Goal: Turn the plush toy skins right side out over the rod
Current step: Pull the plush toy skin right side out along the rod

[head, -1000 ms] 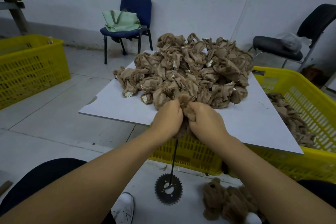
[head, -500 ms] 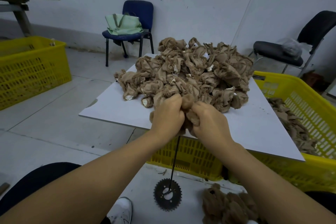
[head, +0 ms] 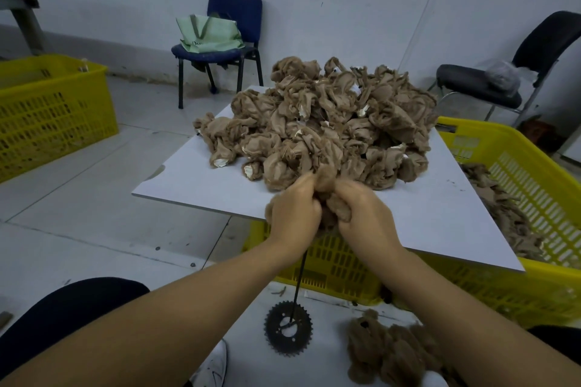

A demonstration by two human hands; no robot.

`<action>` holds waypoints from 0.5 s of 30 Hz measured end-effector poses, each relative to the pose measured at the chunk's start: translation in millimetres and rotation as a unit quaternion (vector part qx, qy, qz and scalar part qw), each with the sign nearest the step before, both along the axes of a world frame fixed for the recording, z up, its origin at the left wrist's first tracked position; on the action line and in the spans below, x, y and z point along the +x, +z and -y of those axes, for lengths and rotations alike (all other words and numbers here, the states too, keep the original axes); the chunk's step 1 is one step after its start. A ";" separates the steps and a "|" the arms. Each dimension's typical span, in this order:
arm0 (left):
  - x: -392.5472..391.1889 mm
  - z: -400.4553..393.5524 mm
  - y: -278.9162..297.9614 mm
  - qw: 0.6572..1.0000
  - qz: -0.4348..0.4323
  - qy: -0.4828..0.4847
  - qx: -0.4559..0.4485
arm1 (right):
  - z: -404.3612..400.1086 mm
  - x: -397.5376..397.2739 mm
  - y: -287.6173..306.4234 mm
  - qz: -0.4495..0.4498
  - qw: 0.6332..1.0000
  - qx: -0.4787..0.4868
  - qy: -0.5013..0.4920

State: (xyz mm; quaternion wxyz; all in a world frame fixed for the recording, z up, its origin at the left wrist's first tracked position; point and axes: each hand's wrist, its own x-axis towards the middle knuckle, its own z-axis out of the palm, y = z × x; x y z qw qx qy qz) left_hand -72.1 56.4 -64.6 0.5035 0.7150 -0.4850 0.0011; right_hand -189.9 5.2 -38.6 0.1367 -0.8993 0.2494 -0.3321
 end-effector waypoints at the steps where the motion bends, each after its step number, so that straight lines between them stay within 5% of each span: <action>1: 2.2 -1.7 -3.3 0.999 -0.003 0.010 0.032 | -5.5 0.8 -3.1 -0.012 1.000 0.015 0.003; 6: 5.2 0.7 18.0 0.999 -0.014 0.026 -0.044 | 7.9 4.4 15.6 0.009 1.000 -0.009 0.021; 11: 13.8 -3.6 18.6 0.987 0.043 0.023 0.151 | 2.0 2.4 3.6 -0.058 0.995 0.078 0.021; 15: 13.6 -3.4 36.4 0.988 0.141 0.041 0.055 | 13.5 1.6 13.8 -0.007 0.999 0.041 -0.015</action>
